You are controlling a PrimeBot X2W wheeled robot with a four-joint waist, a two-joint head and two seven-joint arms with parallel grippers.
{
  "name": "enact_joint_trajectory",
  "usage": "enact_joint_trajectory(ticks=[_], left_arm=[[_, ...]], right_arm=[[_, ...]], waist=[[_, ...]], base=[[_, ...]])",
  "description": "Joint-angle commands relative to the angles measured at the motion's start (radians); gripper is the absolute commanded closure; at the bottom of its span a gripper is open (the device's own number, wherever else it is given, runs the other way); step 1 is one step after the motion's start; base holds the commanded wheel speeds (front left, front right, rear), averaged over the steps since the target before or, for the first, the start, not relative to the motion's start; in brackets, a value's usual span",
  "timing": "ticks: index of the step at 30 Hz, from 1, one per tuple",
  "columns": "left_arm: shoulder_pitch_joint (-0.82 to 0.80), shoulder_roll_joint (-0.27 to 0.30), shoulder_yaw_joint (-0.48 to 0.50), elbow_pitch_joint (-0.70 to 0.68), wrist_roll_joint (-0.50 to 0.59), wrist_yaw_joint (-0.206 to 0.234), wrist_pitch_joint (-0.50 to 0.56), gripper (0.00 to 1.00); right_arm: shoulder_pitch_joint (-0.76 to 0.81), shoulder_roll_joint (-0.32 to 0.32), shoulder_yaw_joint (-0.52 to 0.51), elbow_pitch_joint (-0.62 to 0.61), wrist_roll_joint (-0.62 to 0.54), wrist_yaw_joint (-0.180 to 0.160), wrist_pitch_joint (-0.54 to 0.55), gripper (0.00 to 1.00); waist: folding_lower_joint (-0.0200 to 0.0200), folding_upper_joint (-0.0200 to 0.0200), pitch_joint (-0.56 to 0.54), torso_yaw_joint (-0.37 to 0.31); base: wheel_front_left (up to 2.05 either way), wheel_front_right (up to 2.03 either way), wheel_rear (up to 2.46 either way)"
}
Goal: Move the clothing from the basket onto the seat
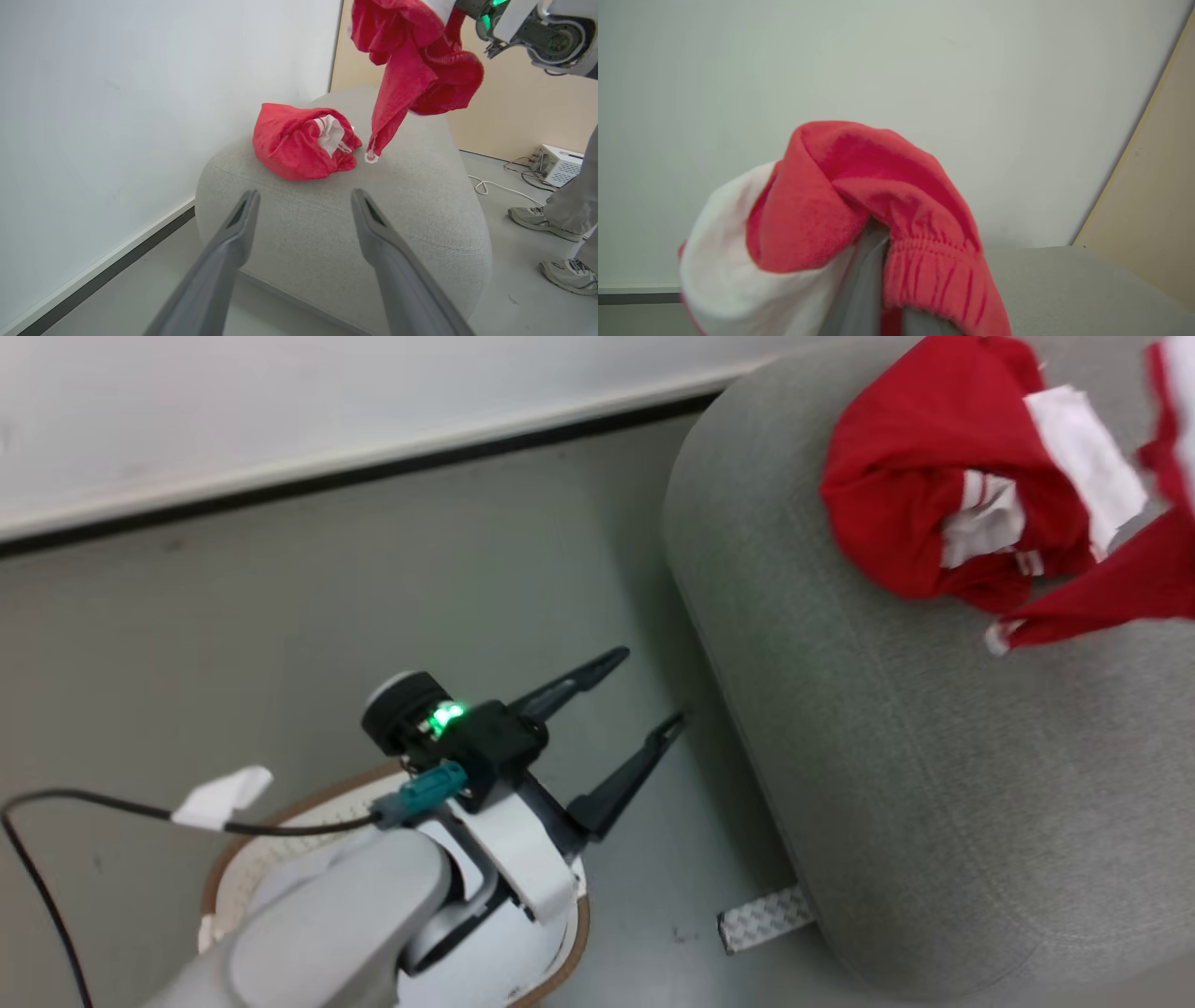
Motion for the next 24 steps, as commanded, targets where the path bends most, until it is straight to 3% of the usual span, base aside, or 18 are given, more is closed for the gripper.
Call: enact_joint_trajectory(ticks=[1, 6, 14, 19, 23, 24], left_arm=[[-0.022, 0.025, 0.012, -0.022, 0.01, 0.002, 0.012, 0.0], [-0.044, 0.08, 0.036, -0.078, 0.013, 0.011, 0.031, 0.0], [-0.062, 0.131, 0.058, -0.116, 0.021, 0.024, 0.038, 0.0], [-0.062, 0.128, 0.058, -0.11, 0.02, 0.024, 0.024, 0.0], [-0.058, 0.122, 0.06, -0.096, 0.01, 0.025, 0.009, 0.0], [-0.054, 0.12, 0.06, -0.091, 0.007, 0.026, 0.009, 0.0]], right_arm=[[-0.053, -0.03, -0.026, 0.028, 0.0, -0.002, 0.002, 1.0], [-0.159, -0.075, -0.071, 0.13, -0.015, -0.002, 0.021, 1.0], [-0.273, -0.111, -0.068, 0.349, -0.039, -0.002, 0.164, 1.0], [-0.29, -0.115, -0.01, 0.489, -0.039, -0.002, 0.329, 1.0], [-0.292, -0.122, 0.022, 0.522, -0.013, -0.002, 0.354, 1.0], [-0.29, -0.121, 0.03, 0.525, -0.011, -0.002, 0.354, 0.91]], waist=[[-0.0001, -0.0001, 0.101, 0.045], [-0.0001, -0.0001, 0.215, 0.079], [-0.0001, -0.0001, 0.325, 0.123], [-0.0001, -0.0001, 0.341, 0.134], [-0.0001, -0.0001, 0.325, 0.137], [-0.0001, -0.0001, 0.317, 0.136]], base=[[0.0, 0.0, 0.0], [0.0, 0.0, 0.0], [0.0, 0.0, 0.0], [0.0, 0.0, 0.0], [0.0, 0.0, 0.0], [0.0, 0.0, 0.0]])
